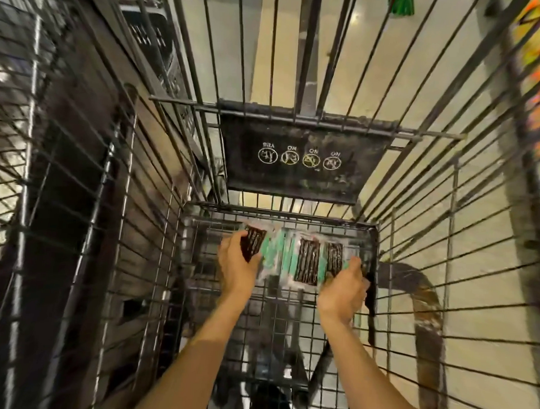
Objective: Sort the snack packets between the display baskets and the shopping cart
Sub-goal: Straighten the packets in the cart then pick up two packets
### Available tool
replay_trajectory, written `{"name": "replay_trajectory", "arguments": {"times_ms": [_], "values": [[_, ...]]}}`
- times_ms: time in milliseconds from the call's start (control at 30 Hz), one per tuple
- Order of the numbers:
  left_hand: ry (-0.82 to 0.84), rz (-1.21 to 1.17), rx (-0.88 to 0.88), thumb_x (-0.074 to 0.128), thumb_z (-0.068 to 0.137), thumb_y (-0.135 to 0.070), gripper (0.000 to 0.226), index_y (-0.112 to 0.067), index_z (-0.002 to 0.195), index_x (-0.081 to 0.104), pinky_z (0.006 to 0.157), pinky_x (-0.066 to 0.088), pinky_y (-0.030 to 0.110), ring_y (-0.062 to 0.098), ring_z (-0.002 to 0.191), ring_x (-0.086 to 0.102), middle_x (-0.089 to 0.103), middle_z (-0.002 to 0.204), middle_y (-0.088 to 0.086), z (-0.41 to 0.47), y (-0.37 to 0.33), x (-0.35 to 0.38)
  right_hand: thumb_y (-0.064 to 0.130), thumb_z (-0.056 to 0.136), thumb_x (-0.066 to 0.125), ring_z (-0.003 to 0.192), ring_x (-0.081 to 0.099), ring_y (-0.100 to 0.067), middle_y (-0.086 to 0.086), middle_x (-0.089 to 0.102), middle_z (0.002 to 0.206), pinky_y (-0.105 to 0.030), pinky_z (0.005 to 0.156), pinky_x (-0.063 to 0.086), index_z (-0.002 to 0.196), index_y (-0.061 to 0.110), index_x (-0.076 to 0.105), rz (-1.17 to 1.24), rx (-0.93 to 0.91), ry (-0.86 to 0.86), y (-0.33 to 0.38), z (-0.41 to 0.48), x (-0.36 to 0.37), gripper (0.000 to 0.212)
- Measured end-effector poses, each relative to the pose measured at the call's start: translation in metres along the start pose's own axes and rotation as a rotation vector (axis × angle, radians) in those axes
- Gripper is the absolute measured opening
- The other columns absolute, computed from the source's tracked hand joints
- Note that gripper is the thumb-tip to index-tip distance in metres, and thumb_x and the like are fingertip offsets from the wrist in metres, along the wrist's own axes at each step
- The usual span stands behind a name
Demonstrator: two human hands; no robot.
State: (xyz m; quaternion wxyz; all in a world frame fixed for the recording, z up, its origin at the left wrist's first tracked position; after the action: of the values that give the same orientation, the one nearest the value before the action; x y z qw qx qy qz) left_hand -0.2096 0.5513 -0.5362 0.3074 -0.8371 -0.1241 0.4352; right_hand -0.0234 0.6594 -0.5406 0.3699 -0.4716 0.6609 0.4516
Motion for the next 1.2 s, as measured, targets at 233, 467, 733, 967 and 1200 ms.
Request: {"name": "replay_trajectory", "arguments": {"times_ms": [233, 467, 733, 967, 1200], "values": [[0.086, 0.074, -0.181, 0.086, 0.068, -0.027, 0.075, -0.004, 0.129, 0.05, 0.103, 0.04, 0.039, 0.027, 0.123, 0.042, 0.046, 0.126, 0.014, 0.006, 0.017, 0.004, 0.001, 0.087, 0.06, 0.106, 0.054, -0.039, -0.026, 0.059, 0.108, -0.043, 0.085, 0.044, 0.109, -0.005, 0.061, 0.151, 0.11, 0.028, -0.011, 0.017, -0.009, 0.022], [0.086, 0.013, -0.213, 0.078, 0.074, -0.042, 0.073, -0.007, 0.13, 0.046, 0.105, 0.036, 0.04, 0.029, 0.125, 0.04, 0.041, 0.131, 0.014, 0.013, 0.024, 0.004, 0.013, 0.099, 0.044, 0.094, 0.056, -0.028, -0.022, 0.053, 0.118, -0.03, 0.076, 0.047, 0.104, -0.003, 0.056, 0.386, 0.068, 0.207, -0.001, 0.021, -0.01, 0.02], [0.122, 0.081, -0.294, 0.086, 0.067, -0.028, 0.062, -0.007, 0.115, 0.053, 0.1, 0.042, 0.041, 0.028, 0.12, 0.044, 0.041, 0.127, 0.011, 0.017, 0.02, 0.011, 0.007, 0.084, 0.069, 0.117, 0.046, -0.034, -0.02, 0.045, 0.123, -0.038, 0.1, 0.042, 0.124, -0.008, 0.043, 0.414, 0.143, 0.319, 0.037, -0.004, 0.022, 0.05], [0.05, -0.025, -0.26, 0.086, 0.066, -0.022, 0.058, -0.004, 0.115, 0.059, 0.111, 0.035, 0.042, 0.031, 0.133, 0.031, 0.033, 0.138, 0.017, -0.001, 0.008, 0.03, 0.023, 0.073, 0.08, 0.129, 0.031, -0.033, -0.018, 0.034, 0.137, -0.049, 0.105, 0.034, 0.136, 0.002, 0.033, 0.332, 0.26, 0.333, 0.039, -0.008, 0.035, 0.081], [0.052, -0.065, -0.377, 0.084, 0.069, -0.026, 0.071, 0.005, 0.122, 0.047, 0.111, 0.035, 0.035, 0.029, 0.131, 0.032, 0.021, 0.145, 0.015, -0.001, 0.014, 0.041, 0.015, 0.07, 0.083, 0.122, 0.045, -0.036, -0.019, 0.05, 0.126, -0.047, 0.101, 0.042, 0.124, -0.001, 0.045, 0.3, 0.219, 0.376, 0.028, -0.002, 0.035, 0.068]]}}
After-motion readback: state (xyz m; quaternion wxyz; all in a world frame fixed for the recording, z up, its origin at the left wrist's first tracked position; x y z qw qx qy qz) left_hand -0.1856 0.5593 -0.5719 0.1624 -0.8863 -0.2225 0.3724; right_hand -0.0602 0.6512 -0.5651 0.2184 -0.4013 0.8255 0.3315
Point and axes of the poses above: each hand's wrist, its own z-axis towards the middle knuckle, its own x-axis out of the palm, y = z × x, the point moved 6 cm from there along z, towards the middle knuckle
